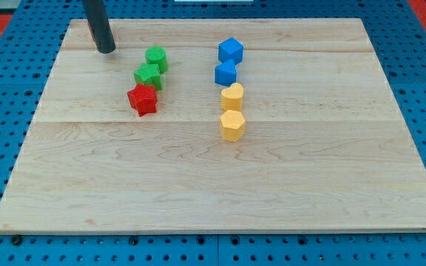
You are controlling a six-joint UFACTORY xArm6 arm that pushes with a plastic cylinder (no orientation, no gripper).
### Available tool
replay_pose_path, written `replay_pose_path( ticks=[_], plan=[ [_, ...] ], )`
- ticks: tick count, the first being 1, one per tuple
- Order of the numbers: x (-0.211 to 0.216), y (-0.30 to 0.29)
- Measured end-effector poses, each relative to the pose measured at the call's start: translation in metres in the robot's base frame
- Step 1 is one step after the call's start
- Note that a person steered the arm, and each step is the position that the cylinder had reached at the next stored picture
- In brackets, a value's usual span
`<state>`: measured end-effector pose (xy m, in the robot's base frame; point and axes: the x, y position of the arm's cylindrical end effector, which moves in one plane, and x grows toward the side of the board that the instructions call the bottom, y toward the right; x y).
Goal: Separate the green circle and green star
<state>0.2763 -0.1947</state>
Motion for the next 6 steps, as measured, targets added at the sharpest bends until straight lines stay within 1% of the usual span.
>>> replay_pose_path(
  ticks=[1, 3, 5, 6],
  plan=[
    [0.004, 0.001],
    [-0.019, 0.006],
    [0.077, 0.053],
    [0.044, 0.099]
  ],
)
